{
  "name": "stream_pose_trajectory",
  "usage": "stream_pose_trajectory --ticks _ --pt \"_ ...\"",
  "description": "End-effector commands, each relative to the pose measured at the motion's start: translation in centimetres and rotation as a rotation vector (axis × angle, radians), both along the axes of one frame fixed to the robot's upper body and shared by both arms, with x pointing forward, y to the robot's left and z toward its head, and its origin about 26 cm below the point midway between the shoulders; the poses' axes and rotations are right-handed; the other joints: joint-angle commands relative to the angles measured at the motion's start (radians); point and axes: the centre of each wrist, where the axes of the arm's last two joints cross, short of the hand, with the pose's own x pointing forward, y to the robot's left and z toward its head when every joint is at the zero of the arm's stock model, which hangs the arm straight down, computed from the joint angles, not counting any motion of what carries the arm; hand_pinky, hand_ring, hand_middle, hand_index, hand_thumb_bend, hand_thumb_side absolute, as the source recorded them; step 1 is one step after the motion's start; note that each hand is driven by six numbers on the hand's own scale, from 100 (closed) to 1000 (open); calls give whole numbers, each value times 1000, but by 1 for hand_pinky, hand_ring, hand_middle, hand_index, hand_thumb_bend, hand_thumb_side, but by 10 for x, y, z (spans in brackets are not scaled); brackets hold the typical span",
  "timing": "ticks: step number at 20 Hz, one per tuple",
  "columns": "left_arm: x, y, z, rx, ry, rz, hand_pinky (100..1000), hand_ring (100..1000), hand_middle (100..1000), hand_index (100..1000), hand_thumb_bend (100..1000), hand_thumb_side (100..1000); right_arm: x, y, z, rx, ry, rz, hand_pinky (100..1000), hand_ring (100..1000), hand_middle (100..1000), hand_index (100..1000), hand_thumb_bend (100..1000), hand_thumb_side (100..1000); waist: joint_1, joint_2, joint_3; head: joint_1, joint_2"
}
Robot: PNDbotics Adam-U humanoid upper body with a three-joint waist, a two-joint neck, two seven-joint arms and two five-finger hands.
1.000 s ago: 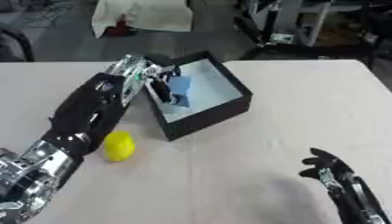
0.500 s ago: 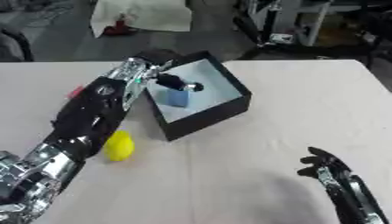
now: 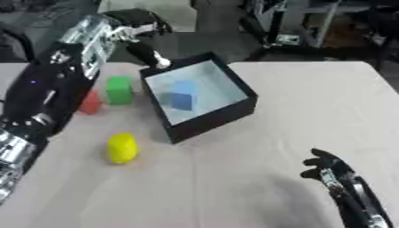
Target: Pick up objects on the table and place them in the box.
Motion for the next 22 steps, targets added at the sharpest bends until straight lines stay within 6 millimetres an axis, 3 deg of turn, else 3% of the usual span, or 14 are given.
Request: stream_pose_trajectory --ticks 1,9,15,22 --pt "-17 24 22 78 91 -72 787 704 752 886 419 590 1 -7 7 -29 -21 -11 758 609 645 840 100 698 7 -11 2 -5 -1" --pt "-38 35 -61 172 371 -168 780 736 769 903 428 562 3 -8 9 -40 -27 -11 758 609 644 841 100 698 18 -6 -4 -3 -1" --pt "-45 25 -91 193 442 -215 776 737 776 907 422 516 4 -8 10 -40 -30 -6 758 609 644 841 100 692 17 -6 -9 -4 -1" --pt "-46 33 -115 269 486 -242 745 706 767 899 406 448 4 -8 11 -43 -30 -6 758 609 645 841 100 694 21 -4 -12 -8 -1"
